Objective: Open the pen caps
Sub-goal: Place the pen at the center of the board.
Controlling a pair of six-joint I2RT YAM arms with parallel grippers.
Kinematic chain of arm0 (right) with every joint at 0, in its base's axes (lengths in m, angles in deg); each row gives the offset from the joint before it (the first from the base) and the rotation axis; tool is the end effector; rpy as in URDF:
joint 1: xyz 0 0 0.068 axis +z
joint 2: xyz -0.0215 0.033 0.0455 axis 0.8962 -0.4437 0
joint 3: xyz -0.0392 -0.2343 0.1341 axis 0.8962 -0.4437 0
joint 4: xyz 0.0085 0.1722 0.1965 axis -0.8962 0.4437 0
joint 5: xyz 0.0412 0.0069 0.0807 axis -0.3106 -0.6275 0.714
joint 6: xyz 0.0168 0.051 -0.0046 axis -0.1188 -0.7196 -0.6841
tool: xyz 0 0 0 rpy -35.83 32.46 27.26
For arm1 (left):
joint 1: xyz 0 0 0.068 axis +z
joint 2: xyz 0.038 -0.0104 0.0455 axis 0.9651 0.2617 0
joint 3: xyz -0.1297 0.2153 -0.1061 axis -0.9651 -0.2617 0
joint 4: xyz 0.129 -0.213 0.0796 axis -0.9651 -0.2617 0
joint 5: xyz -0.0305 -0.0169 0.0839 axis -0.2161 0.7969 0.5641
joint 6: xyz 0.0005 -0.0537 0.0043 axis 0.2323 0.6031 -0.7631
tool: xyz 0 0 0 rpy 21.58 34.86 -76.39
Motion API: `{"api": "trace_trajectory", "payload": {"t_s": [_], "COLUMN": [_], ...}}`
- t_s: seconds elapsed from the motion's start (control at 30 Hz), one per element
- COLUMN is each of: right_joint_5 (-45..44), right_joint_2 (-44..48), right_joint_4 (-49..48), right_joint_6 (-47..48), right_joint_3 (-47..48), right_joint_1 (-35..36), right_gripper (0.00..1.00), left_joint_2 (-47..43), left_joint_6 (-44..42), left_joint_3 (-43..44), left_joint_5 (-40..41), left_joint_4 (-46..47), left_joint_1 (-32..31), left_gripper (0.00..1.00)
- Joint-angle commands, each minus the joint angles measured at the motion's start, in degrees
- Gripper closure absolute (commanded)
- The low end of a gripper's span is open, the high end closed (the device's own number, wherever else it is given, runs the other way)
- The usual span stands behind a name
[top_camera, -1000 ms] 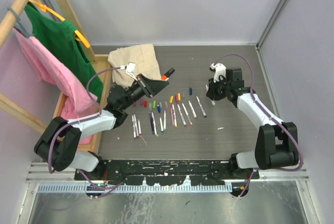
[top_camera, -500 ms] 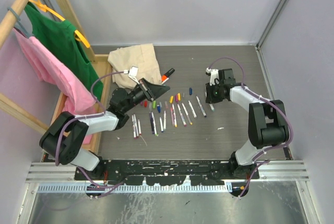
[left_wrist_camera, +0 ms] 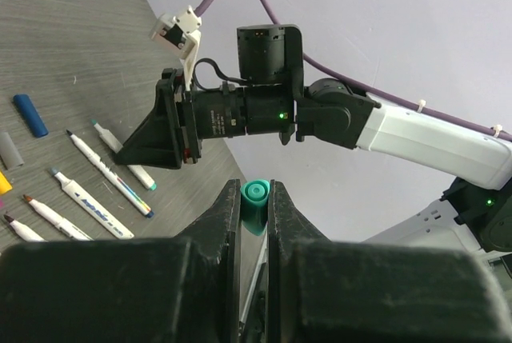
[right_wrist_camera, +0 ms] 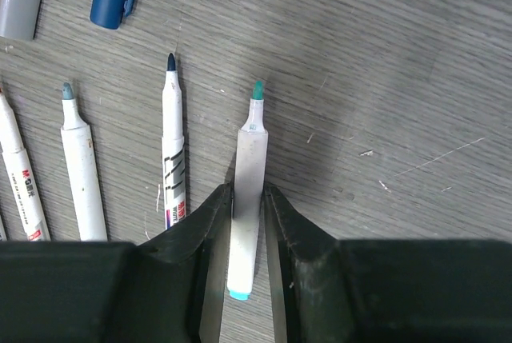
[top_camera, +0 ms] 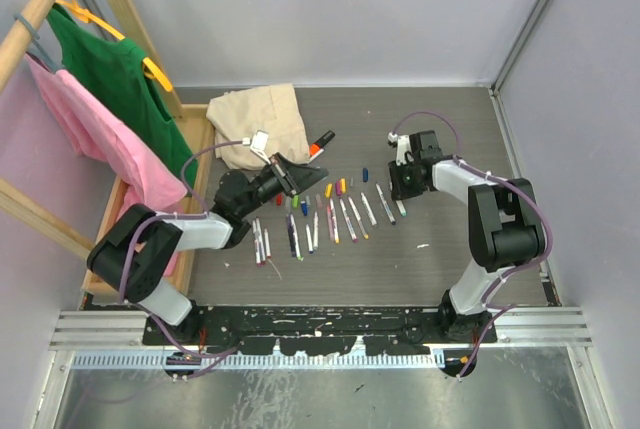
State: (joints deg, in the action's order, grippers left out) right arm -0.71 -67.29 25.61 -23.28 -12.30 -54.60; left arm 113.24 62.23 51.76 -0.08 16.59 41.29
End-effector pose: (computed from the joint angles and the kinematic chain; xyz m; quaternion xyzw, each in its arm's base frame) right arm 0.3257 0.0592 0.1601 -0.1642 0.9489 0.1010 0.2498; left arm 0.2484 -0.1810 0.2251 -0.0168 0.6429 -0.6490 0.4064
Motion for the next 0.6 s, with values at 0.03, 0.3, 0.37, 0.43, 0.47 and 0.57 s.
{"api": "trace_trajectory", "payload": {"t_s": [0.03,0.3,0.37,0.43,0.47,0.57], "right_joint_5": [-0.52,0.36,0.59,0.56,0.49,0.45], "right_joint_2": [-0.50,0.56,1.77,3.33,4.24,7.07], "right_joint_4": [0.75,1.54,1.46,1.17,1.04,0.60], "right_joint_6": [-0.20,-0.08,0.05,0.24,0.31,0.87], "right_joint_3": [2.54,3.33,3.34,3.15,3.00,2.59], "right_joint_1": [0.28,0.29,0.26,0.27,0.22,0.26], "right_gripper": [0.68,0.65,0.62,0.59,0.59,0.58], "left_joint_2": [1.17,3.73,4.61,5.39,5.61,6.19], "left_joint_6": [0.89,0.78,0.36,-0.11,-0.39,-2.00], "left_joint_3": [0.78,2.52,3.13,4.05,4.52,6.43], "left_joint_5": [-1.23,-0.62,0.17,1.14,1.60,3.61], "left_joint_4": [5.70,5.69,5.01,3.25,2.13,-2.85], "left_joint_1": [-0.55,-1.96,-2.41,-2.82,-3.10,-3.90], "left_gripper": [1.00,1.00,1.00,1.00,1.00,1.00]}}
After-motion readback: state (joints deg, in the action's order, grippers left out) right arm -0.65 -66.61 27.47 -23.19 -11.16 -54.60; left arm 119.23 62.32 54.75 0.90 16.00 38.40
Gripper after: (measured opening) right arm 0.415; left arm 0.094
